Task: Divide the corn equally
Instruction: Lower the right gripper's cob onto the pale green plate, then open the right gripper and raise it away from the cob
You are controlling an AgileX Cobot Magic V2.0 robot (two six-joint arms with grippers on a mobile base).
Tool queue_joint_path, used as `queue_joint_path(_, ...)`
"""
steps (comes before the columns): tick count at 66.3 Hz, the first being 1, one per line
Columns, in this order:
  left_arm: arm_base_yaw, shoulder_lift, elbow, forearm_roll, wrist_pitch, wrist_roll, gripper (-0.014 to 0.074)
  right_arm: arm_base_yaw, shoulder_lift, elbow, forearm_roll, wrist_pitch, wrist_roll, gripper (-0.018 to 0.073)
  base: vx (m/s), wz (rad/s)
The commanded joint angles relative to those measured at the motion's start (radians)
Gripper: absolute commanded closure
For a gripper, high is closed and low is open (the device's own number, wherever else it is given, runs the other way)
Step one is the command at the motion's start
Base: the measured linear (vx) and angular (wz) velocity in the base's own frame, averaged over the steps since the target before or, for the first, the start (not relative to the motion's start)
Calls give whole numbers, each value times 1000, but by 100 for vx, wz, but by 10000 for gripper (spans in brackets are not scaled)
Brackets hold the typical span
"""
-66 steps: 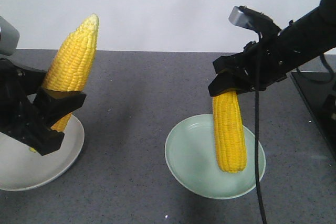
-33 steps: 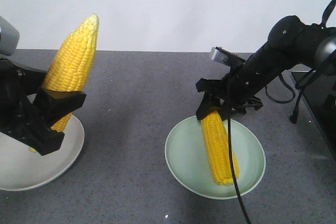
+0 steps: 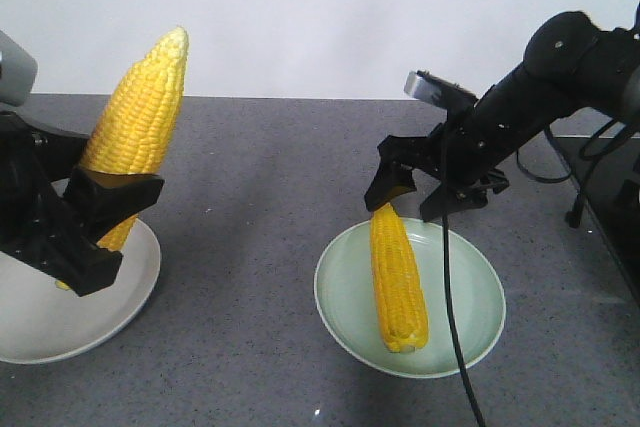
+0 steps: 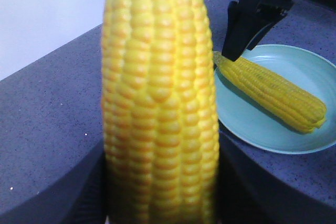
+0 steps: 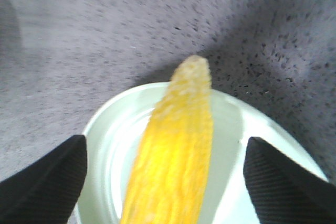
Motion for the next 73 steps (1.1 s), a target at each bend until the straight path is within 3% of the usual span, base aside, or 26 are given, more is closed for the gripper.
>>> queue_joint_path(1, -1, -9, -26, -14, -71, -4, 311, 20, -123, -27, -34, -17, -8, -25, 0, 0)
queue_joint_path(15, -1, -9, -26, -14, -71, -4, 311, 143, -284, 73, -289, -165, 68, -20, 0, 0)
queue_joint_path(22, -1, -9, -26, -14, -71, -4, 311, 196, -384, 179, -360, -263, 92, -20, 0, 0)
queue_joint_path(40, -1, -9, -26, -14, -71, -4, 311, 241, -611, 448, -386, -434, 95, -20, 0, 0)
queue_joint_path(73, -1, -9, -26, -14, -71, -4, 311, 241, -869, 700, -427, -475, 95, -20, 0, 0)
